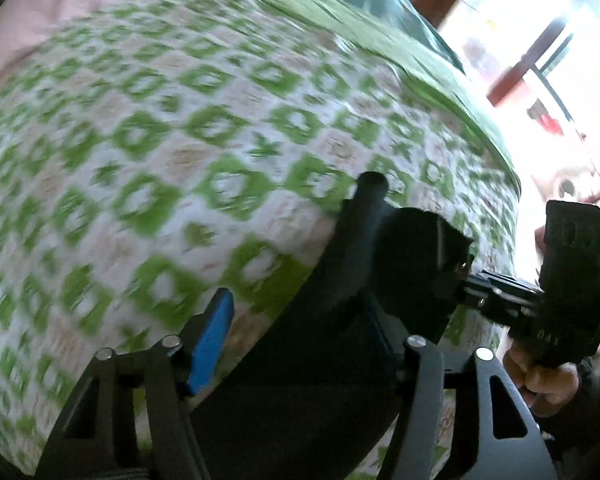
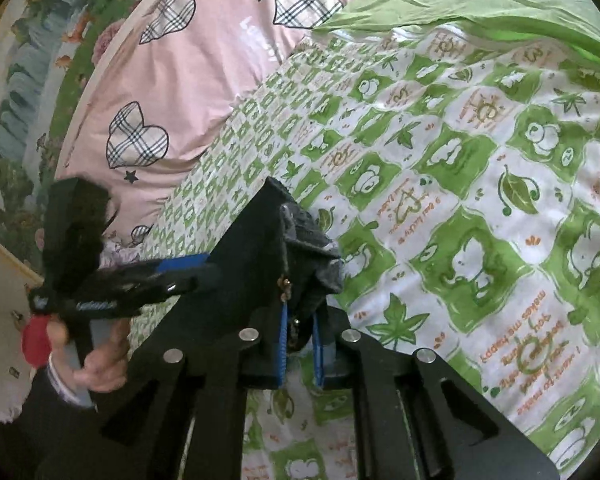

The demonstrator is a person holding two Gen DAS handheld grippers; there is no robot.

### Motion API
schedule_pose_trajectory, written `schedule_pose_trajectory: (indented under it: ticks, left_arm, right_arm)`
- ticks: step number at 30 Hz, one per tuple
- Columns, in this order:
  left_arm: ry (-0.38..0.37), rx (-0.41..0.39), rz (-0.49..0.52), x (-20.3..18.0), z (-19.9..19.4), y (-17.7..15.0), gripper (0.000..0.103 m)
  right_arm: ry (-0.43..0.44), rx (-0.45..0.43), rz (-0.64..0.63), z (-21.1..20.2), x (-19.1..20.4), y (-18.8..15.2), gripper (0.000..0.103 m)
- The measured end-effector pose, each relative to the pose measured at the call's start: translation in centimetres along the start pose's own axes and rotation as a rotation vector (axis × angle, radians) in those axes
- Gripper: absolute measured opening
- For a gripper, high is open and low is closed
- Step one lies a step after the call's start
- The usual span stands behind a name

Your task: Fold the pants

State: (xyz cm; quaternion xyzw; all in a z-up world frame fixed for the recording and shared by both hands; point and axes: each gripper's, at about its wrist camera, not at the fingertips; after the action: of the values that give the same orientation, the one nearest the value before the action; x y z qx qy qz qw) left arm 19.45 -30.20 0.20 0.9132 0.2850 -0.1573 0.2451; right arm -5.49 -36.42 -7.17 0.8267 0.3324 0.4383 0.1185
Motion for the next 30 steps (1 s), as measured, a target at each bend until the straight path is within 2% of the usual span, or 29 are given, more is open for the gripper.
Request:
schedule_pose_trajectory:
  ticks: [5, 6, 7, 8, 10, 14, 17, 22, 30]
  left_arm:
    - [-0.104, 0.103, 0.048, -0.2, 3.0, 2.1, 0.049]
    - [-0.120, 0.108, 0.053, -0.3, 3.3, 2.3, 0.041]
    - [-0.150, 0.110, 0.058, -0.3, 3.5, 2.7, 0.023]
    - [-0.183, 0.113, 0.060, -0.3, 3.6, 2.9, 0.016]
    - [-0.186, 0.109, 0.082, -0.7, 3.7, 3.0, 0.012]
    - [-0.192, 0.050, 0.107, -1.2, 2.4, 2.2, 0.010]
    - [-0.210, -0.028, 0.101, -1.5, -0.3, 1.5, 0.010]
    - [-0.210, -0.127, 0.111, -2.4, -4.8, 0.1, 0.010]
    - [-0.178, -0.266, 0.085, -2.4, -11.8, -5.0, 0.009]
  right_arm:
    - [0.005, 0.011, -0.022, 0.5, 0.0, -0.3, 0.011]
    - [0.010, 0.011, -0.024, 0.5, -0.1, -0.4, 0.011]
    - [0.015, 0.010, -0.025, 0.5, -0.2, -0.4, 0.011]
    - [0.018, 0.010, -0.028, 0.5, -0.3, -0.4, 0.011]
    - [0.023, 0.011, -0.030, 0.6, -0.4, -0.5, 0.011]
    - [0.053, 0.005, -0.038, 0.1, -0.2, -0.5, 0.011]
    - [0.103, -0.029, -0.057, -0.9, 0.7, -0.4, 0.011]
    - [0.221, -0.079, -0.125, -2.9, 3.6, -0.2, 0.011]
    - [0.407, -0.072, -0.203, -3.6, 8.7, -1.0, 0.011]
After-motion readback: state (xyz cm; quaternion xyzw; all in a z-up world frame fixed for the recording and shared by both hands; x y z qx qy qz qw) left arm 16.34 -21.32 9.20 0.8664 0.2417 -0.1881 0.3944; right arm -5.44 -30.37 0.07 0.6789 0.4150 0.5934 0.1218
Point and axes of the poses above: each gripper's, at about its wrist camera, not at the fingertips, and z roughly the way its jaws point, x to its left, y to its top, and after that the axes turned 12 degrees about -y, right-handed
